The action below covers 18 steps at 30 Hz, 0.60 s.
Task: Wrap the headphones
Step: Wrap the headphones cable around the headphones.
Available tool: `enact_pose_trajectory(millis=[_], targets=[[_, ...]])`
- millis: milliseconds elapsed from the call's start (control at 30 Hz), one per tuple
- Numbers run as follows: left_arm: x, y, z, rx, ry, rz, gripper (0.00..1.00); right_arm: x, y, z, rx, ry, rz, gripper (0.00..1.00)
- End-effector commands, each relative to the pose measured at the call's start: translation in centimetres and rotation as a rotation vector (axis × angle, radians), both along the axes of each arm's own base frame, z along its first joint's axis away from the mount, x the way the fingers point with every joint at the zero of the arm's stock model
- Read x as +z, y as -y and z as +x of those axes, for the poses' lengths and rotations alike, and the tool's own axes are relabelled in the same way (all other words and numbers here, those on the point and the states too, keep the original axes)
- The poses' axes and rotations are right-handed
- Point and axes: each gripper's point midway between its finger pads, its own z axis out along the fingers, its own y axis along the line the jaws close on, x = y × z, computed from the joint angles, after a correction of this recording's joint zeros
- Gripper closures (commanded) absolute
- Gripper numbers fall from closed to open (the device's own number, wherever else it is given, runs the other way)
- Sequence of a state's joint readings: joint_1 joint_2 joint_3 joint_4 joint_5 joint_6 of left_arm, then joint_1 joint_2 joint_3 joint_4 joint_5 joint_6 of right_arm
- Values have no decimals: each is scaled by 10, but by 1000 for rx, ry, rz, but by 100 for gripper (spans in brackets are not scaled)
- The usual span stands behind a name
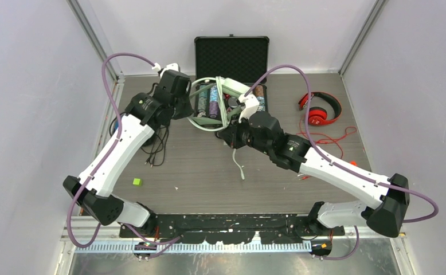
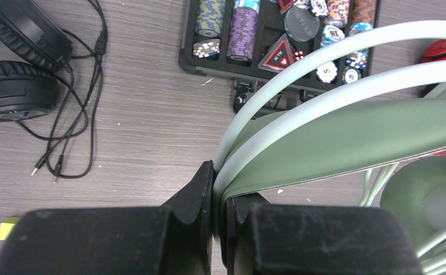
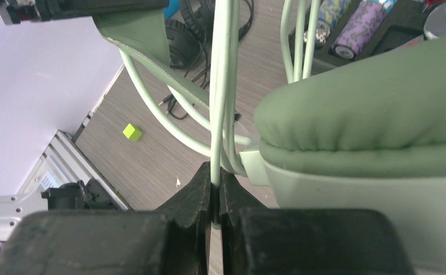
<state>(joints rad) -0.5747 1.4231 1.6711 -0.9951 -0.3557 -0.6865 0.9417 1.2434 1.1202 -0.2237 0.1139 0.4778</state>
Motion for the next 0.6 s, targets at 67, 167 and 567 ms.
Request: enact_pose_trajectory(millis=[67, 167, 567], targets=[[74, 18, -2, -3, 180, -277, 100, 14, 5, 12, -51, 123, 38, 88], [75, 17, -5, 3, 174, -291, 100, 15, 5, 12, -52, 156, 82, 84], [82, 24, -8, -17, 169, -332, 100, 17, 8, 18, -87, 206, 120, 68]])
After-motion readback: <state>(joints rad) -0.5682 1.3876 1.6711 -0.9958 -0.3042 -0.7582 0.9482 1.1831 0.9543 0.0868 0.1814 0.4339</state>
